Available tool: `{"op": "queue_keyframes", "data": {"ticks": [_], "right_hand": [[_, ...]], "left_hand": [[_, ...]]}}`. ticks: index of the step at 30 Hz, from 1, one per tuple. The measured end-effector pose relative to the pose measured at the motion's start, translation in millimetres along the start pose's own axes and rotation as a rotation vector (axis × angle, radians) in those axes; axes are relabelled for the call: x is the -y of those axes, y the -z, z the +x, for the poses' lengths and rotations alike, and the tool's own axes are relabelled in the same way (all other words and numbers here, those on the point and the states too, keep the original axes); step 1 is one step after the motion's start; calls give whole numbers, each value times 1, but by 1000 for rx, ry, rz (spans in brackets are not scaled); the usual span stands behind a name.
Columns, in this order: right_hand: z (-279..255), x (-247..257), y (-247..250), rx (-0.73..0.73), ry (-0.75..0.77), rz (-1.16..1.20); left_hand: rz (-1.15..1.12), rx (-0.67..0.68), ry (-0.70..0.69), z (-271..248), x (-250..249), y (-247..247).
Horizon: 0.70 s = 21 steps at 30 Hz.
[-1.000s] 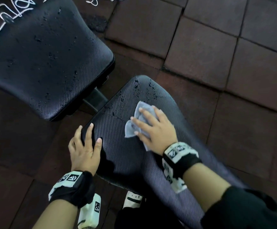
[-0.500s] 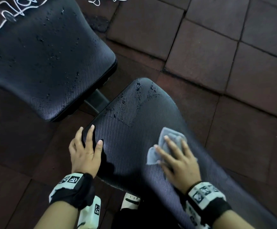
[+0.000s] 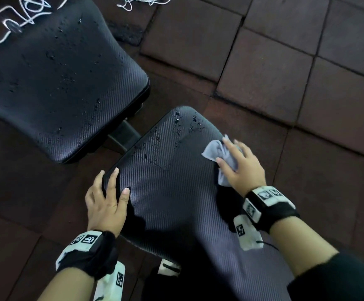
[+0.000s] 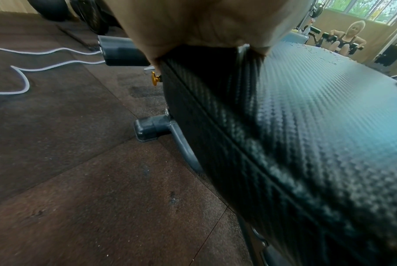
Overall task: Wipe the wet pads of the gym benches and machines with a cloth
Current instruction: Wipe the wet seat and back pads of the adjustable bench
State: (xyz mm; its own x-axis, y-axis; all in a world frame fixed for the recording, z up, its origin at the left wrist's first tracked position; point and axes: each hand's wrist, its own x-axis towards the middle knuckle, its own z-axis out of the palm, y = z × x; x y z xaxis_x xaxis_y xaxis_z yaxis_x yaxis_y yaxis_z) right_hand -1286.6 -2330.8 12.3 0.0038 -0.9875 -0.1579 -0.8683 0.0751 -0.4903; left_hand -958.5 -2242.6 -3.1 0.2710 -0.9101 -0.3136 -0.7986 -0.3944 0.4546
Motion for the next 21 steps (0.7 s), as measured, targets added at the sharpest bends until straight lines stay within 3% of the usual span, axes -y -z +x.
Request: {"op": "queue_keyframes", "data": {"ticks": [2,8,14,18,21], "right_hand": [[-21,-22,13,49,-84,108],[-62,-64,37,189,-63,200],[5,-41,28,292,-208,281],[68,-5,13,241,-223,355],[70,7,11,190,-242,380]], "left_hand": [[-3,7,12,0,-1,1],[-7,54,62,1,-4,4],[3,59,63,2,-5,4],[-27,88,73,1,-4,5],[-44,104,59,1,-3,6]]}}
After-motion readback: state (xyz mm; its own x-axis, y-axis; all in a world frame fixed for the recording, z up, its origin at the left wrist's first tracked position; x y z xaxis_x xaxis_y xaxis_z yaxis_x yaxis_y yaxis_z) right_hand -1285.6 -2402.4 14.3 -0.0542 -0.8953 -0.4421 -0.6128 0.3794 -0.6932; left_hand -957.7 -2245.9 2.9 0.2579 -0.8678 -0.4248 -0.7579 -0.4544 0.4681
